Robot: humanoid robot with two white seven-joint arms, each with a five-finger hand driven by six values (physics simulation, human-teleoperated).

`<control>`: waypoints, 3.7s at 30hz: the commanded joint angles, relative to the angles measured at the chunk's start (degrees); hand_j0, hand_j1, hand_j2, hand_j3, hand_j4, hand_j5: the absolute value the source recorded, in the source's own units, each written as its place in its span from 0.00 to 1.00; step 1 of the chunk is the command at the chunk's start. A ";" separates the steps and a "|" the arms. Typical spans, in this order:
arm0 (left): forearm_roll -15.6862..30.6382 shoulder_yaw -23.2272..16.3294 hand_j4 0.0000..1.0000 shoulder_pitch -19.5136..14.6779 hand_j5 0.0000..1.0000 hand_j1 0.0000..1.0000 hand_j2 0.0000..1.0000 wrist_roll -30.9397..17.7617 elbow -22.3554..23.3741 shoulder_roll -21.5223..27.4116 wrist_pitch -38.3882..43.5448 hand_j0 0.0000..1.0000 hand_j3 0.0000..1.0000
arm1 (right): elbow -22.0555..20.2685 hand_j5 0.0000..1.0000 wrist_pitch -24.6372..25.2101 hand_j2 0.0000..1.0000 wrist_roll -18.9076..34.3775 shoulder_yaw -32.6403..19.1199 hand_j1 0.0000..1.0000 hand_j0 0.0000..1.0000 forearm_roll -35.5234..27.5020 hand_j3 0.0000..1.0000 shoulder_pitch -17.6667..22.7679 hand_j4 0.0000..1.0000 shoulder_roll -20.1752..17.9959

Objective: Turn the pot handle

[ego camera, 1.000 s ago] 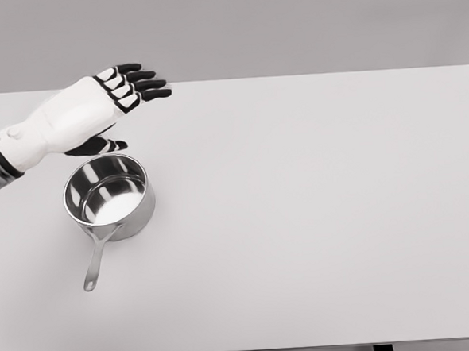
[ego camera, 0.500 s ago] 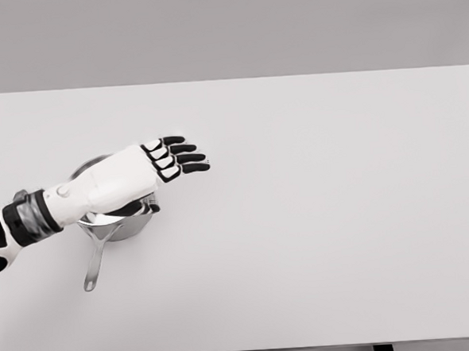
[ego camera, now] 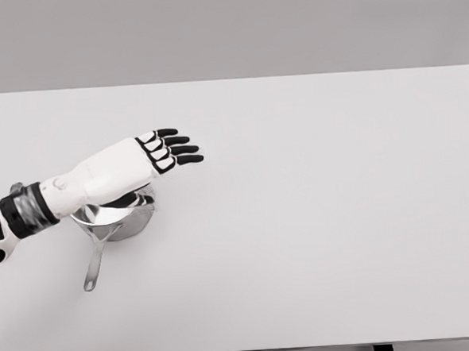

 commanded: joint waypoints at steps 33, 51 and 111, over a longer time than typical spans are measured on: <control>3.32 -1.12 1.00 7.38 1.00 1.00 1.00 0.66 -2.69 5.97 0.06 1.00 1.00 | 0.00 1.00 -0.02 1.00 0.00 -0.01 1.00 1.00 -0.05 1.00 0.00 1.00 0.00; 7.72 -0.15 1.00 10.55 1.00 1.00 1.00 1.54 -2.69 14.67 0.06 1.00 1.00 | 0.00 1.00 -0.02 1.00 0.00 -0.01 1.00 1.00 -0.05 1.00 0.00 1.00 0.00; 10.71 13.47 1.00 21.09 1.00 1.00 1.00 1.63 1.00 21.52 0.06 1.00 1.00 | 0.00 1.00 -0.02 1.00 0.00 -0.01 1.00 1.00 -0.05 1.00 0.00 1.00 0.00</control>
